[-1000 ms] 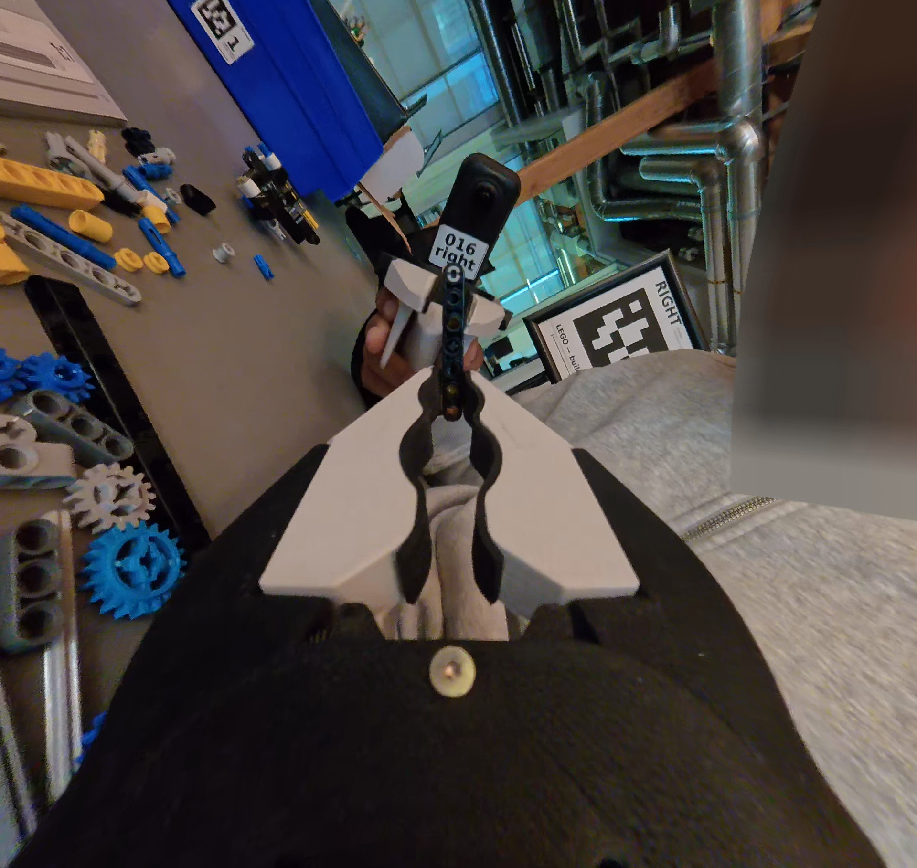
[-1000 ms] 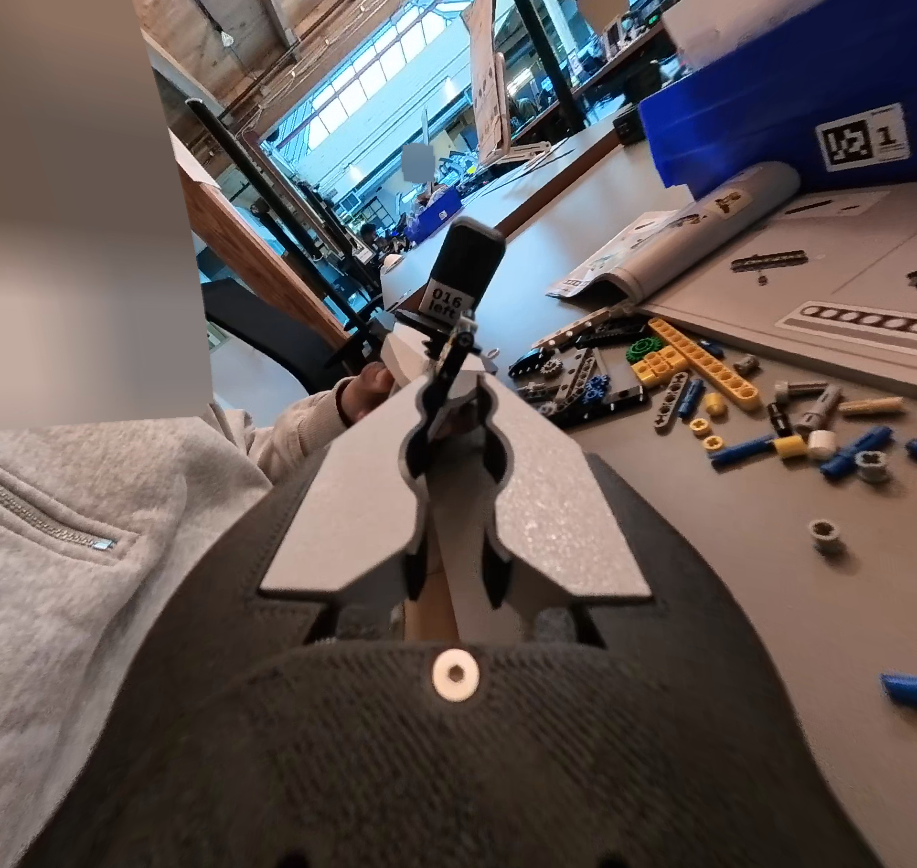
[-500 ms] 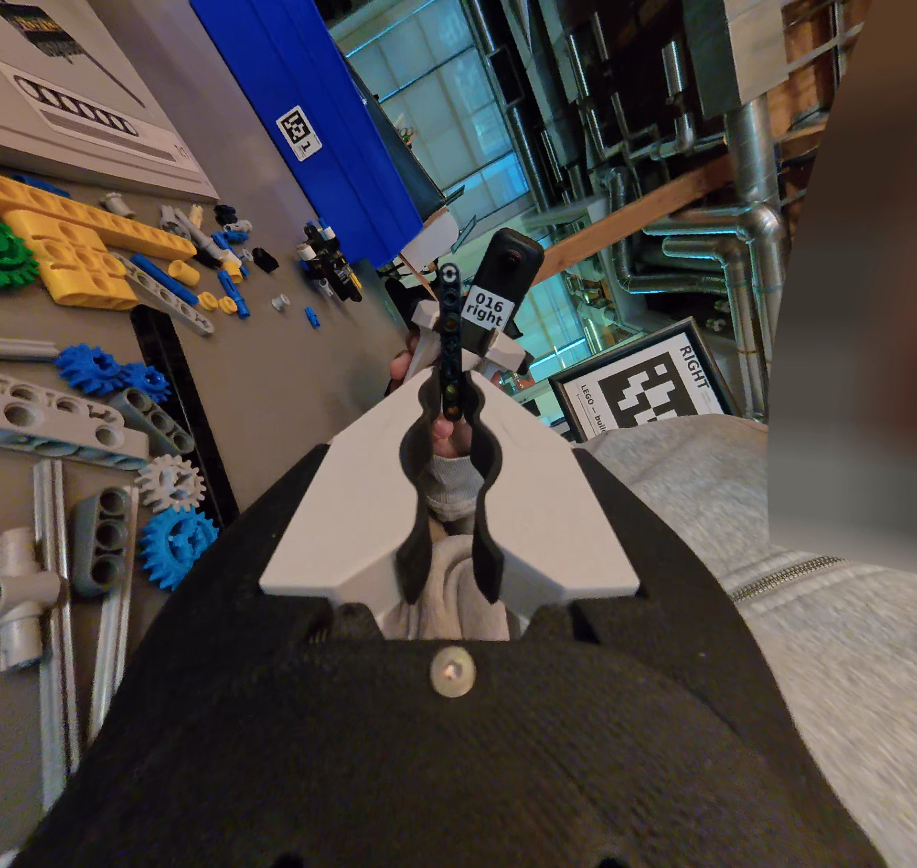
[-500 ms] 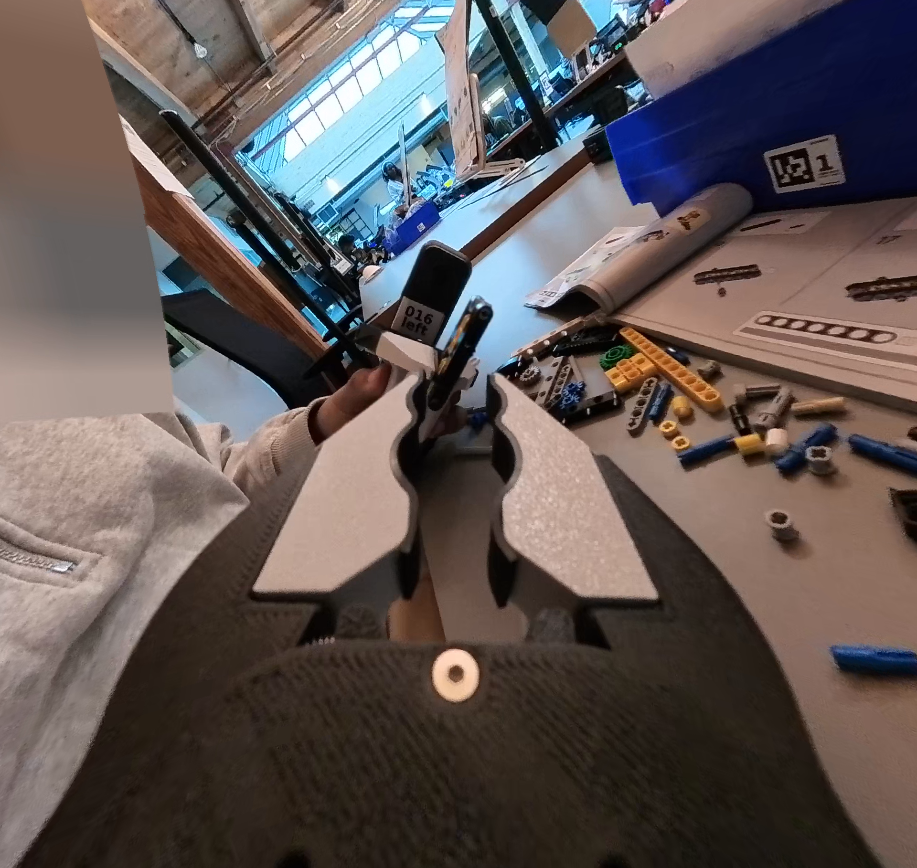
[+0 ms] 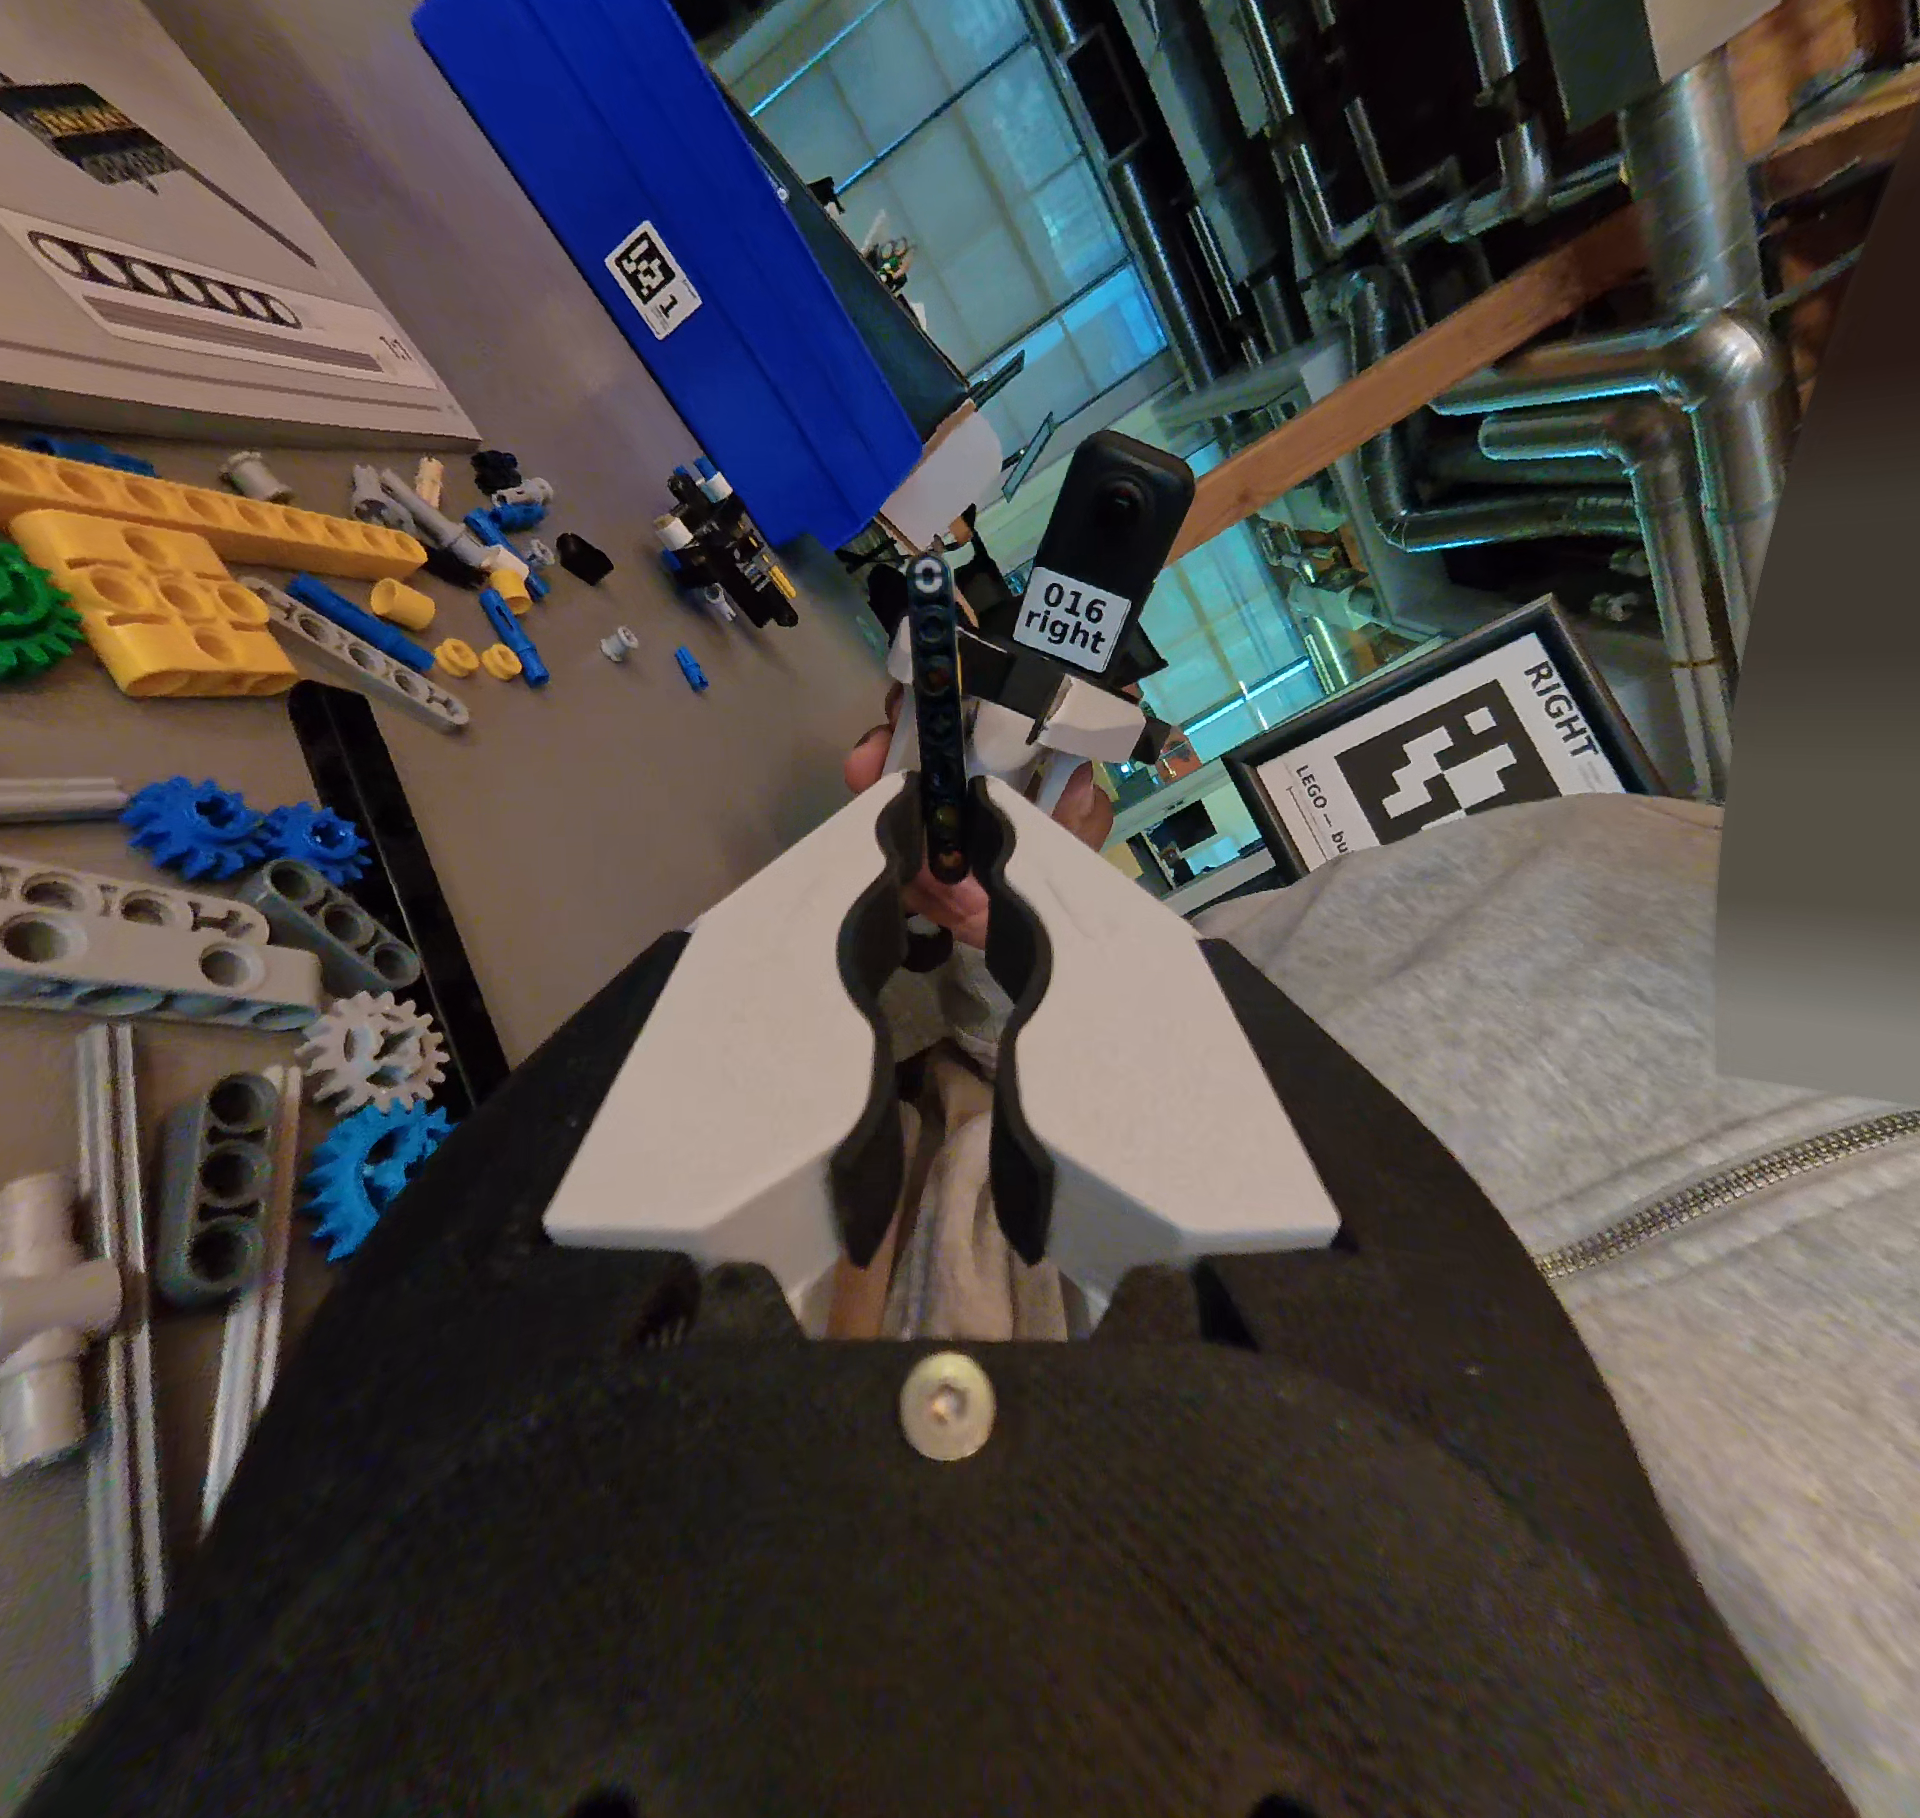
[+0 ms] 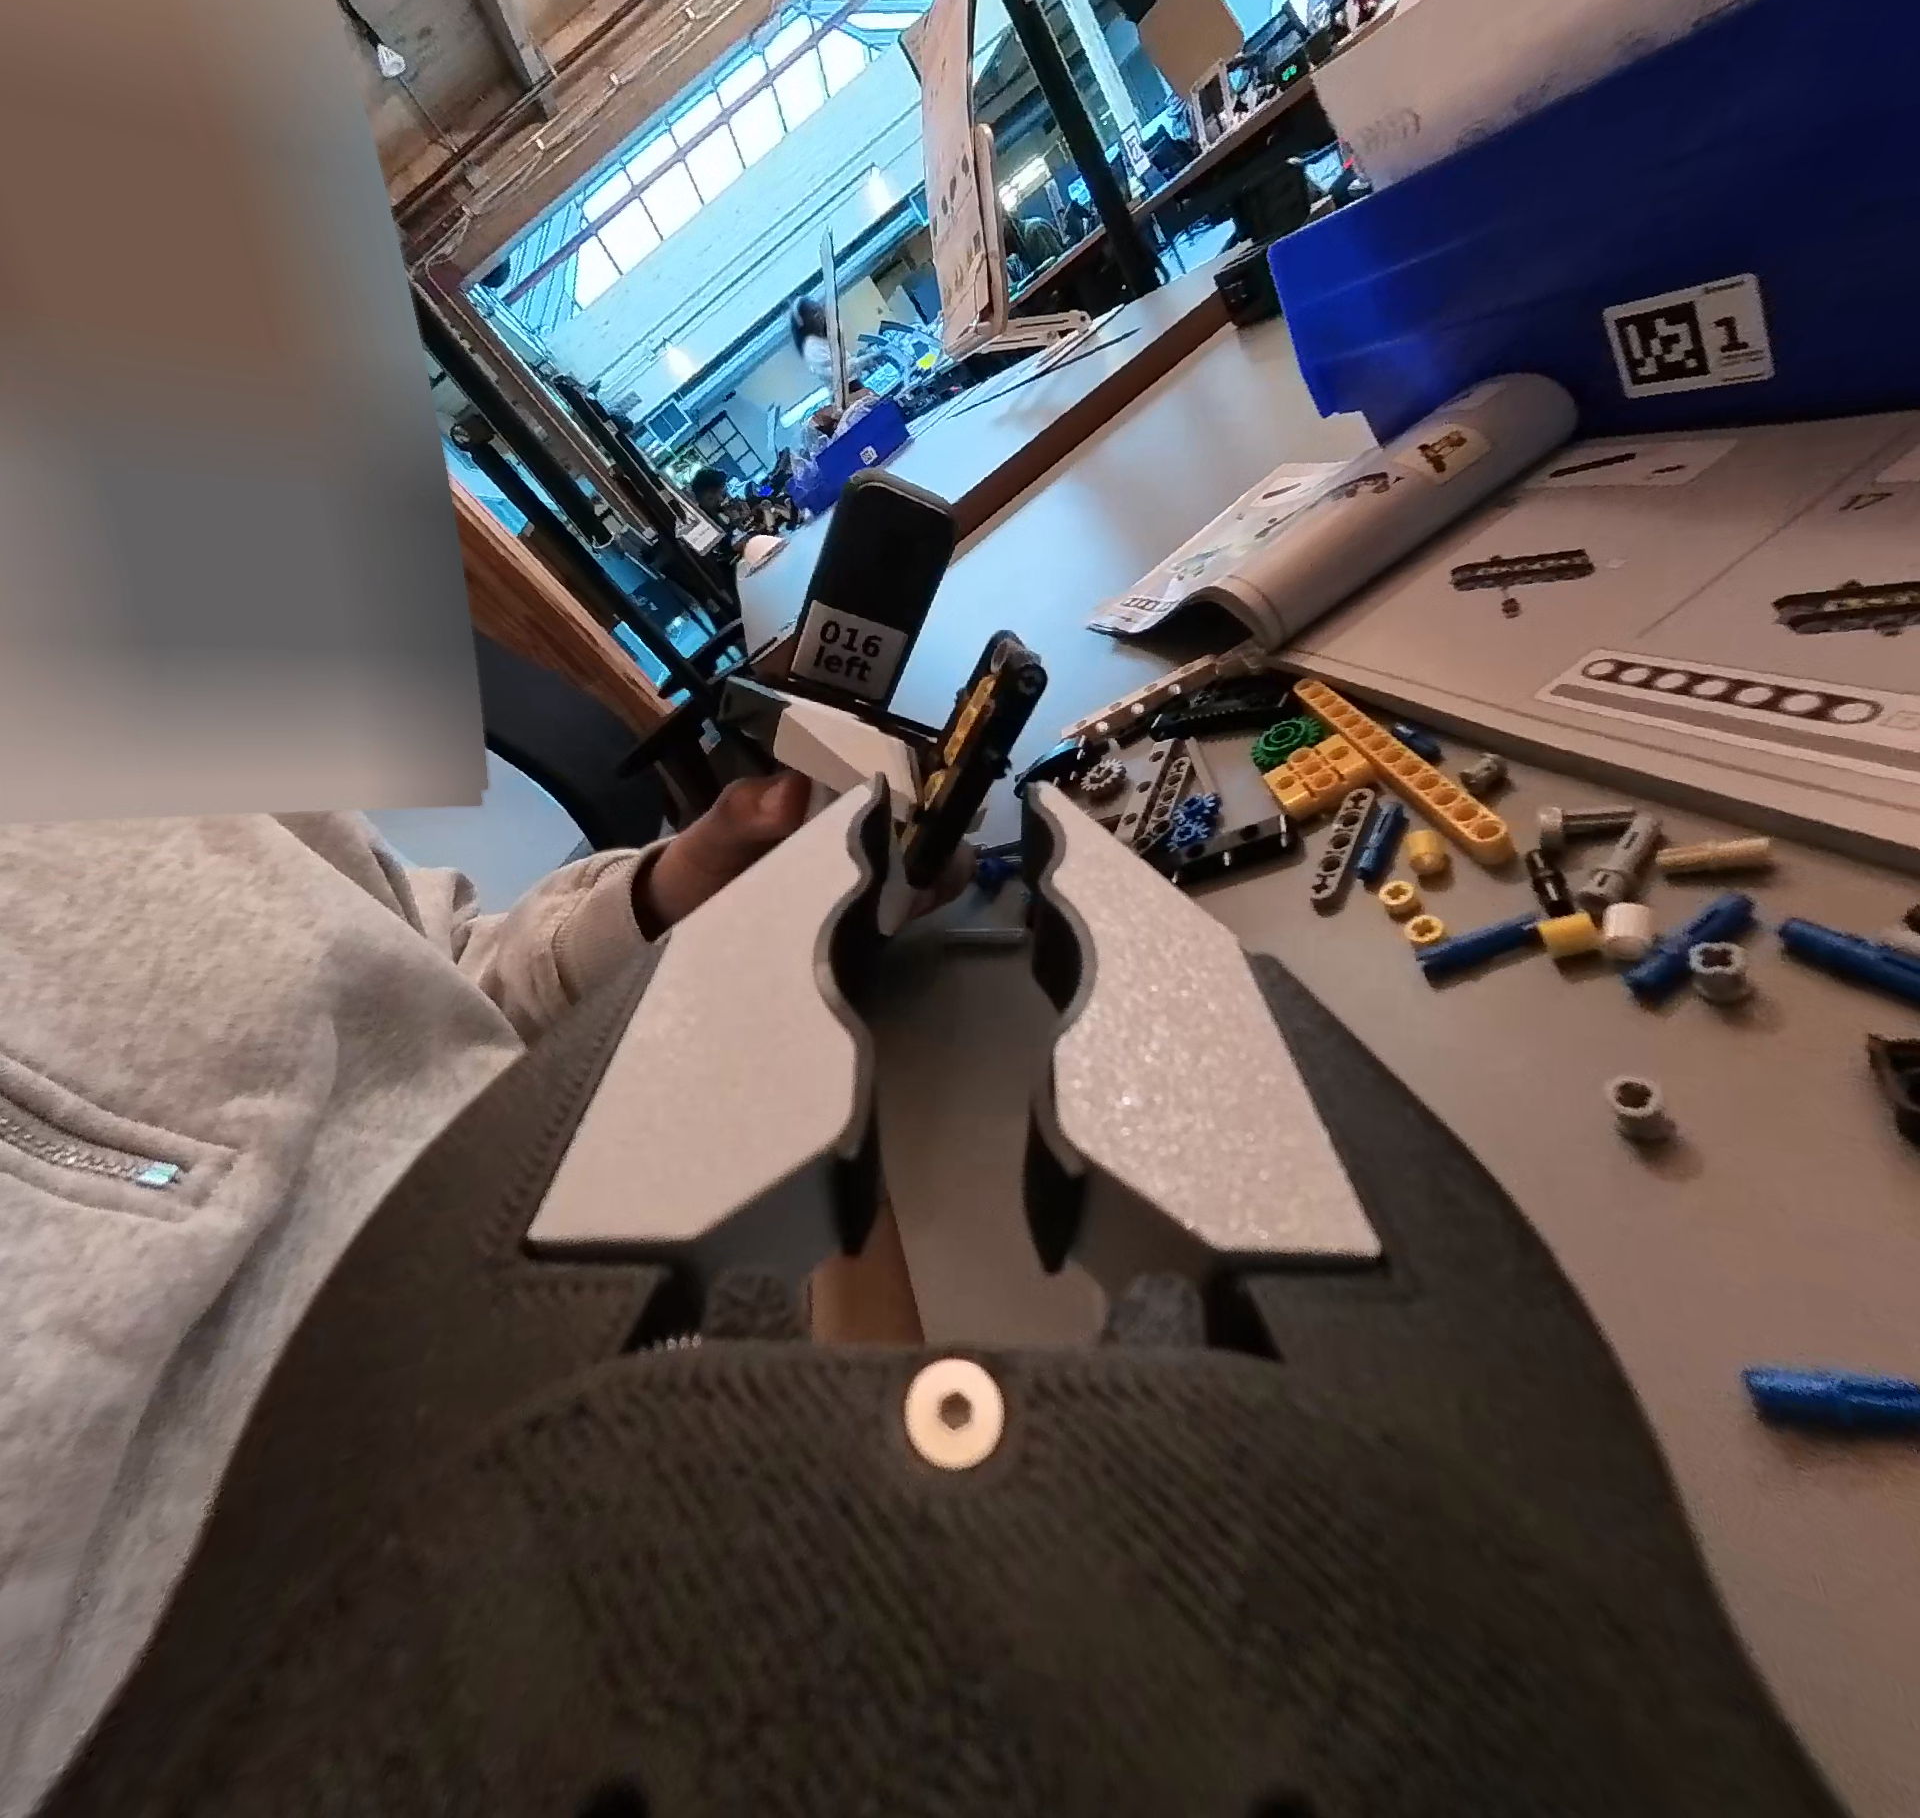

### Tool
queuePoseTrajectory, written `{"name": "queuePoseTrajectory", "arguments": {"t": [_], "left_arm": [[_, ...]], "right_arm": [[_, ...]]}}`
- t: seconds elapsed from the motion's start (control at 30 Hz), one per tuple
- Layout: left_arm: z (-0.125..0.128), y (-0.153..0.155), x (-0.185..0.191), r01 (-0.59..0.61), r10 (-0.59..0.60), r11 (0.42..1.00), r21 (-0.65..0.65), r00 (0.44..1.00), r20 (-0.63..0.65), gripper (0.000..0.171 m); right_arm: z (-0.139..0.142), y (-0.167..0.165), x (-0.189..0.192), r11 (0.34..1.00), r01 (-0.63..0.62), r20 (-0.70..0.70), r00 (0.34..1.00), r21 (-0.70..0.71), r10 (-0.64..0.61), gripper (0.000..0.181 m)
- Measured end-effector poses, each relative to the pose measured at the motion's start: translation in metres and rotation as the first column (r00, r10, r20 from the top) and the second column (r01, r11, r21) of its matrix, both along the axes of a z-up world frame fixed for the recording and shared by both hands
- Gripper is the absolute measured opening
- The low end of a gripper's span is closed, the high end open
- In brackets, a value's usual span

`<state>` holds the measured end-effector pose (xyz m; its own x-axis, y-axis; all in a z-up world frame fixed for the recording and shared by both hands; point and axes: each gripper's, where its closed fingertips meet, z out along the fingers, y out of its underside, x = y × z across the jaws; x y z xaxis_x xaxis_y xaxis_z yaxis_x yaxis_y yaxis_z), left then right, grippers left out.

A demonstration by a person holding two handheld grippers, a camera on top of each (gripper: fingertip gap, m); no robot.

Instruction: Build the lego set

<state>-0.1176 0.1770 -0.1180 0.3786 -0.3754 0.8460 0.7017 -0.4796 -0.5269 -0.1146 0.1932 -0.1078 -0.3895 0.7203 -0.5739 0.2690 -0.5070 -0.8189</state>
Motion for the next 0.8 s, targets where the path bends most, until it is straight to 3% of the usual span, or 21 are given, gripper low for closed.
{"name": "queuePoseTrajectory", "arguments": {"t": [0.8], "left_arm": [[-0.0027,0.0041,-0.0016,0.006,-0.006,1.0,-0.022,1.0,0.025,0.007]], "right_arm": [[-0.0039,0.0026,-0.0034,0.999,-0.012,0.031,0.999,-0.048,0.013,0.026]]}}
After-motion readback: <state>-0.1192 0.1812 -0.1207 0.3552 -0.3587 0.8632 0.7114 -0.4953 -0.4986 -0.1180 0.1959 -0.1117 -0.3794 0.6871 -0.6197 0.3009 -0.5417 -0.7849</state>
